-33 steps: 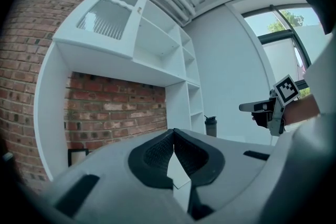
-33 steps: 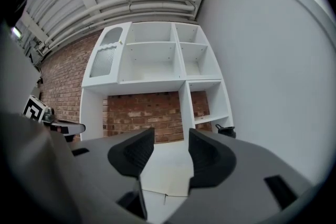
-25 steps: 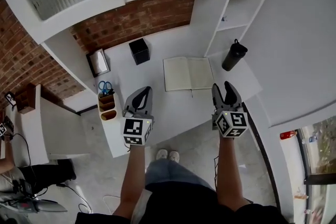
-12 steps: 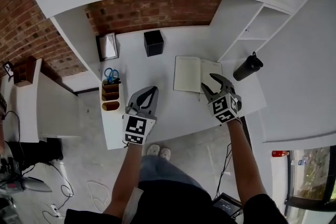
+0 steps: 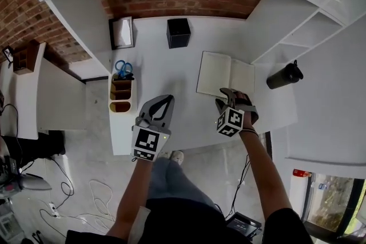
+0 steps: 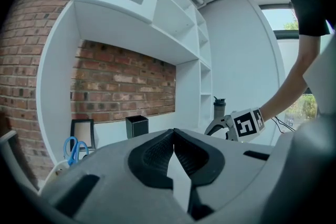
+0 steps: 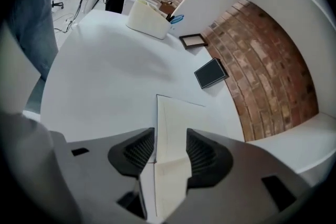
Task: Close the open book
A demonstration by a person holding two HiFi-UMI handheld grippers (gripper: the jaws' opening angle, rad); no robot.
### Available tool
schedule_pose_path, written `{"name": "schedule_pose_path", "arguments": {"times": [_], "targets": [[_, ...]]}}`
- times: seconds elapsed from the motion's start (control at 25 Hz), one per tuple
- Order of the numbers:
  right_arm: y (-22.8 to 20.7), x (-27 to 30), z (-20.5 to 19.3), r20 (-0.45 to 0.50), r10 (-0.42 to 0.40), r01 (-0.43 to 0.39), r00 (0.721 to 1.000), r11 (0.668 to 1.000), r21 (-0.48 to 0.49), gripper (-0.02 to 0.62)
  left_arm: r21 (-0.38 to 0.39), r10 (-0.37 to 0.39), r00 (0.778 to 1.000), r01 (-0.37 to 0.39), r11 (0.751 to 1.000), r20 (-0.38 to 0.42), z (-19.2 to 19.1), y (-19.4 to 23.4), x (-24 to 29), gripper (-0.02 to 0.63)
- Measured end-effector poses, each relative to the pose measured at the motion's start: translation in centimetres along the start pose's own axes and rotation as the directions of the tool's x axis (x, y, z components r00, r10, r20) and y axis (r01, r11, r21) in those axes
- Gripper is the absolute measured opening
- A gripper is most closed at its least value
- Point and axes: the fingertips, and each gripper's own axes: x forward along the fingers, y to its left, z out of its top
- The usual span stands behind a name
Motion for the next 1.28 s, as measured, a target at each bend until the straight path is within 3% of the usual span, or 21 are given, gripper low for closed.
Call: {"name": "schedule_pose_path", "arguments": {"times": [0.44, 0.84, 1.08, 1.28], "targets": [[1.2, 4.2, 0.0, -0.053, 0.013, -0.019, 0.998, 0.994, -0.108, 0.179, -0.009, 0.027, 0.999, -0.027, 1.0, -0.035, -1.7, 0.8, 0.2, 0.009], [1.2, 4.9, 0.1, -0.077, -0.059, 0.049, 0.995, 0.991, -0.123, 0.155, 0.013, 0.054, 0.996, -0.053, 0.999, -0.065, -2.8, 1.7, -0.4, 0.009], [1.7, 4.8, 0.1, -0.077, -0.097, 0.086, 0.992, 0.987, -0.139, 0.052, 0.024, 0.048, 0.996, -0.046, 0.999, -0.072, -2.8, 1.7, -0.1, 0.009], [1.7, 4.8, 0.2, -0.093, -0.116, 0.104, 0.989, 0.986, -0.134, 0.038, 0.025, 0.038, 0.996, -0.037, 0.999, -0.077, -2.8, 1.4, 0.0, 0.009]]}}
